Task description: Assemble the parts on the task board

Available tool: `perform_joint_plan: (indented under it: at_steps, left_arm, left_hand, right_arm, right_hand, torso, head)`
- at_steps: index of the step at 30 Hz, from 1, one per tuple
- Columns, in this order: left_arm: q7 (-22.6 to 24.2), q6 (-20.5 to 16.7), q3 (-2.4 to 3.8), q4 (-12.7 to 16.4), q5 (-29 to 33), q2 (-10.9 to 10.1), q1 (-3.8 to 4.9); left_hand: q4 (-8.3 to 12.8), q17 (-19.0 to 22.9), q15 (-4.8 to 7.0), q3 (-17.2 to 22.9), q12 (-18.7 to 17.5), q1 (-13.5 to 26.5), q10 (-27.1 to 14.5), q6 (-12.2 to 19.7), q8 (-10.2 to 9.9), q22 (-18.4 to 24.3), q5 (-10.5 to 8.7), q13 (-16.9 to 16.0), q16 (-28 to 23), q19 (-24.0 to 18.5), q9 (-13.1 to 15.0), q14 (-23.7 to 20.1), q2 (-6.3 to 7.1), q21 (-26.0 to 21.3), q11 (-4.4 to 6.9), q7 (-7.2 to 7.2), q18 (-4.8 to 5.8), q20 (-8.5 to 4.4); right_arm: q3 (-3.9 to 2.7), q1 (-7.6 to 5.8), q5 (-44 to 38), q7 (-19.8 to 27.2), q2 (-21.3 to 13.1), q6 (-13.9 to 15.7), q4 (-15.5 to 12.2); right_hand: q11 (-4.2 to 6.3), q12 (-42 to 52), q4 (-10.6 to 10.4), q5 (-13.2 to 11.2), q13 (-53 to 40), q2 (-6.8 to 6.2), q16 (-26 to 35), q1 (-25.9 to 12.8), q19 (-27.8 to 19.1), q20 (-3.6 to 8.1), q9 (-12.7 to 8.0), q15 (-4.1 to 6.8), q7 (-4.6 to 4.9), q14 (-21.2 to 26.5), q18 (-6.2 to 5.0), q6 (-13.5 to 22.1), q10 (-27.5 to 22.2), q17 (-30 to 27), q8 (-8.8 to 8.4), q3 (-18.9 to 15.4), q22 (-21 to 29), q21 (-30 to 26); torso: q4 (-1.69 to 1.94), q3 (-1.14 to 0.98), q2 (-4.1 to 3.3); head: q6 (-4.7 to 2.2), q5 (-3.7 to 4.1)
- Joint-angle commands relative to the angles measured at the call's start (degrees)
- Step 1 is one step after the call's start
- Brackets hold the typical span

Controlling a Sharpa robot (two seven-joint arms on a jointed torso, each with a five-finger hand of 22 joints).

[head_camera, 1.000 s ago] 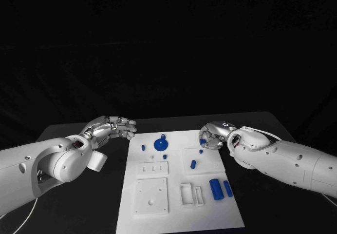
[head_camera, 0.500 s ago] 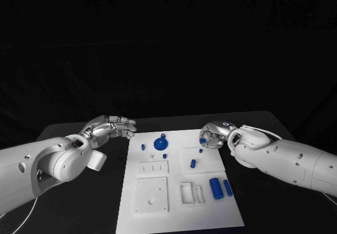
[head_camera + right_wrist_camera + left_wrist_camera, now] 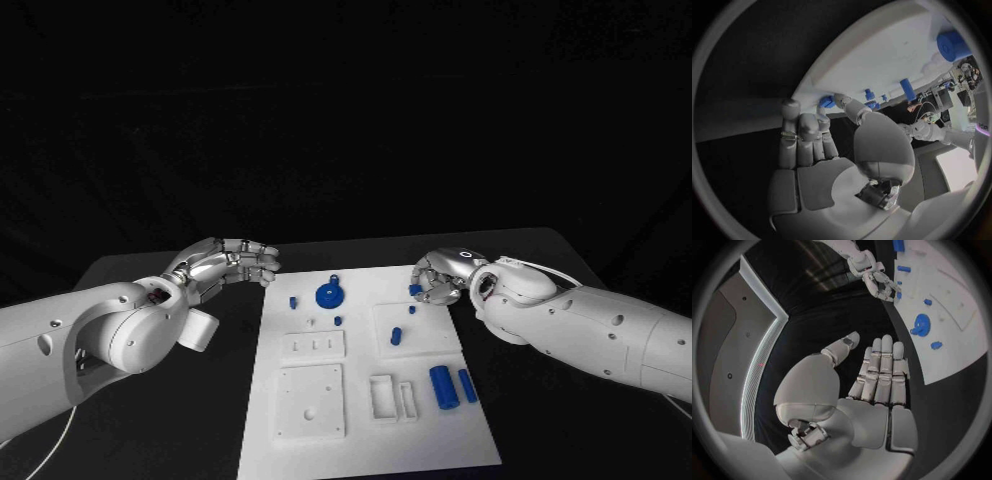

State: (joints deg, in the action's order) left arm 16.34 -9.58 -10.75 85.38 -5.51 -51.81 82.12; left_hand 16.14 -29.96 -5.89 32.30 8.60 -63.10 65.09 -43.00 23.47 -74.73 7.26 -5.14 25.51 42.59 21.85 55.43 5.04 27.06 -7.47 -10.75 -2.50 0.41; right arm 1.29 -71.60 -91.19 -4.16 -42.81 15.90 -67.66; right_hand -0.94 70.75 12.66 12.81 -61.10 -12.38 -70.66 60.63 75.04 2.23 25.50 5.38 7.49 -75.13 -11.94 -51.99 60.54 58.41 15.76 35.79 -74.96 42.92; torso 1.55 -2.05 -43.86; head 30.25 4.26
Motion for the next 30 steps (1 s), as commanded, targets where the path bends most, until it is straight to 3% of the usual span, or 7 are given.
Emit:
perform_joint_plan:
  at_steps: [1,10,22,30]
  left_arm:
    - [0.5,1.0,0.02,0.0,-0.3,0.1,-0.05]
    - [0.5,1.0,0.02,0.0,-0.3,0.2,-0.08]
    - [0.4,1.0,0.02,0.1,-0.4,0.1,-0.09]
    - [0.5,1.0,0.02,0.0,-0.4,0.1,-0.09]
  left_hand:
    - [0.0,-0.1,-0.25,-0.5,-0.3,-0.3,0.2,0.0,-0.1,-0.1,0.24,0.1,-0.4,-0.3,-0.1,-0.2,-0.17,-0.4,-0.21,-0.25,-1.02,0.01]
    - [0.0,-0.1,-0.25,-0.4,-0.4,-0.3,0.2,0.0,-0.1,-0.1,0.25,0.1,-0.4,-0.3,-0.1,-0.2,-0.19,-0.4,-0.22,-0.25,-1.02,0.01]
    - [0.0,-0.1,-0.25,-0.5,-0.4,-0.3,0.2,0.0,-0.1,-0.1,0.26,0.1,-0.4,-0.3,-0.1,-0.2,-0.2,-0.4,-0.22,-0.26,-1.02,0.01]
    - [0.0,-0.2,-0.25,-0.5,-0.4,-0.3,0.2,0.0,-0.2,-0.1,0.26,0.1,-0.4,-0.3,-0.1,-0.2,-0.2,-0.4,-0.22,-0.26,-1.02,0.01]
  right_arm:
    - [0.13,0.19,1.2,0.6,-0.2,-2.0,0.4]
    - [0.13,0.19,2.3,1.5,-0.1,-3.0,0.5]
    - [0.13,0.23,2.3,1.8,0.4,-3.6,0.7]
    - [0.13,0.41,1.2,1.4,0.6,-3.9,0.9]
  right_hand:
    - [-0.26,0.0,-0.3,1.2,0.0,-0.01,0.2,0.2,0.3,0.29,-0.1,-0.25,0.22,-0.2,-3.06,0.2,-0.1,0.1,-0.33,0.0,-0.9,-0.3]
    - [-0.23,0.0,0.0,2.7,0.0,1.11,0.3,1.1,0.2,0.27,-0.1,-0.23,0.18,-0.2,-3.06,-0.1,-0.1,0.2,-0.14,0.6,-0.9,-0.3]
    - [0.16,0.0,-0.5,0.2,0.0,1.71,0.4,0.8,0.1,0.05,0.2,0.13,-0.24,-0.2,-3.06,-1.6,0.0,0.3,0.64,1.4,-1.0,-0.3]
    - [0.53,0.0,-0.5,-0.1,0.0,1.85,0.4,0.5,0.1,0.01,0.4,0.47,-0.64,-0.2,-3.06,-2.8,0.0,0.3,1.33,1.5,-1.0,-0.2]
  torso:
    - [-0.02,-0.01,0.01]
    - [0.03,0.02,0.0]
    - [0.08,0.05,-0.04]
    - [0.11,0.08,-0.03]
  head:
    - [-0.02,0.01]
    - [-0.05,0.13]
    - [0.09,0.14]
    - [0.25,0.1]
